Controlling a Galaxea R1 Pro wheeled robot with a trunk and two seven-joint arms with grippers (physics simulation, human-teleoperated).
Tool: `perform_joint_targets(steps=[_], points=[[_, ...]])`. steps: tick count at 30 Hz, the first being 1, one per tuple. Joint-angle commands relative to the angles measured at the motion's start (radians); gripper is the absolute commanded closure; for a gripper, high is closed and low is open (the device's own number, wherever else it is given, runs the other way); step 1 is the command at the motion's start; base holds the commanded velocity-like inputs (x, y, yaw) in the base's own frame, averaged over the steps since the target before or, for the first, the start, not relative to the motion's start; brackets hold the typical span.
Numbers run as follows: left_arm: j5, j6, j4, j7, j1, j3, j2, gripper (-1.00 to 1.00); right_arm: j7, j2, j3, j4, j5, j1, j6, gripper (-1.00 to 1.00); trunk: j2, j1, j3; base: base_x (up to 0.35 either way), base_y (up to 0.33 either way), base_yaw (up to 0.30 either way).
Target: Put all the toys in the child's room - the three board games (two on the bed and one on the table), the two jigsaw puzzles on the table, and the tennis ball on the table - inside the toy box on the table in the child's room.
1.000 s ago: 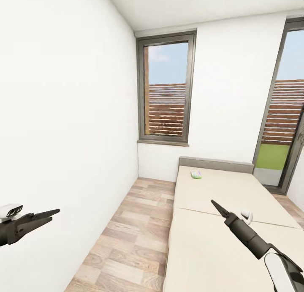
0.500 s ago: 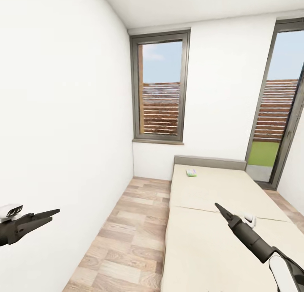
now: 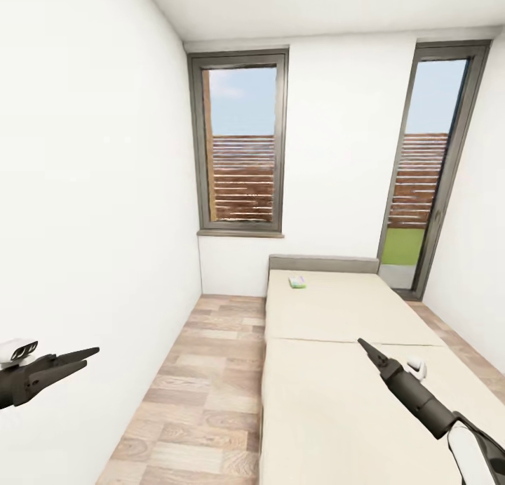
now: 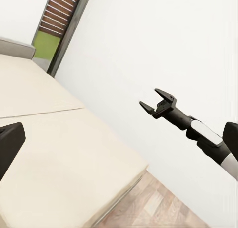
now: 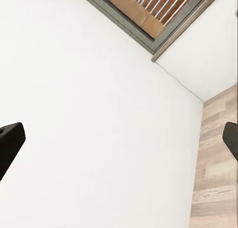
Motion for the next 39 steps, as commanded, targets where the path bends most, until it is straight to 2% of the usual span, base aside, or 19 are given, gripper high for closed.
perform_joint_targets(steps=[1,9,26,39], points=[[0.0,0.011,0.0,-0.004,0.0,0.0,0.0,-1.0,0.001,0.001,-0.005,0.001,-0.006,-0.001,0.008,-1.0,-0.001,0.0,-0.001,0.0,0.258,-0.273],[0.0,0.011,0.0,-0.004,-0.001,0.001,0.0,-1.0,0.002,0.002,-0.019,0.004,-0.006,-0.001,0.008,-1.0,-0.001,0.0,0.0,0.034,0.24,-0.276],[0.0,0.011,0.001,-0.004,0.0,0.001,0.0,-1.0,0.002,0.004,-0.021,0.025,-0.005,-0.002,0.005,-1.0,-0.001,0.0,0.009,0.133,0.093,-0.274],[0.0,0.011,0.0,-0.004,0.0,0.001,0.0,-1.0,0.0,0.0,-0.02,0.026,-0.006,-0.002,0.009,-1.0,-0.001,0.0,0.003,0.004,0.072,-0.116]])
